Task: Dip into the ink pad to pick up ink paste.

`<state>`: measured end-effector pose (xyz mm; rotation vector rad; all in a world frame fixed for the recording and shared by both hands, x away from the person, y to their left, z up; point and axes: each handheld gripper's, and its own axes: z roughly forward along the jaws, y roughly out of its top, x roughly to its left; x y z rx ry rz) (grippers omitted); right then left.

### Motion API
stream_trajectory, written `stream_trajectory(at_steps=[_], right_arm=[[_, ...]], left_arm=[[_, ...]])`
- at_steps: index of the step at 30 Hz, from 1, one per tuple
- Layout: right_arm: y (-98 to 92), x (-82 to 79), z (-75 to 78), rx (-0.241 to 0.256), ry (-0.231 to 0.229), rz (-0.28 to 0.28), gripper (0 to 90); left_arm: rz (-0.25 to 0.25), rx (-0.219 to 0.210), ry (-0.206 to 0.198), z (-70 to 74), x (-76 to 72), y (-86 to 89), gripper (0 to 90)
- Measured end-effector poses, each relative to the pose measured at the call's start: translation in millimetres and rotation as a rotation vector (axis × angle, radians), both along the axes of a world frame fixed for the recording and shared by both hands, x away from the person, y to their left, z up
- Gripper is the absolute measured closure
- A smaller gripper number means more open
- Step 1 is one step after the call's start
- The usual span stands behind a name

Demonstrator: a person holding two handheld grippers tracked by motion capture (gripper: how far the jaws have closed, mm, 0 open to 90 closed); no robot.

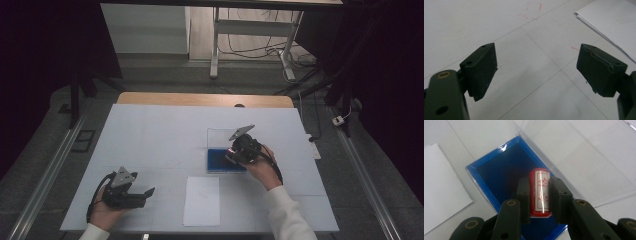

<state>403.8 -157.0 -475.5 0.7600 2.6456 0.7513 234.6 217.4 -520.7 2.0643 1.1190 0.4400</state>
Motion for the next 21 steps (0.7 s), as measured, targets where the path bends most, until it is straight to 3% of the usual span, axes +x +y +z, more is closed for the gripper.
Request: stream_trajectory(at_steps=[15,21], right_arm=[[-2.0,-0.5,-1.2,0.015,-0.004,0.002,70.6],[-6.2,2.6,4.0,0.050,0.017,0.009,70.2]], left_arm=[[-0.001,0.002,0.001,-0.2,0.3,-0.6,16.9],[-0.001,0.005,0.003,-1.0,1.6,-0.7,16.9]])
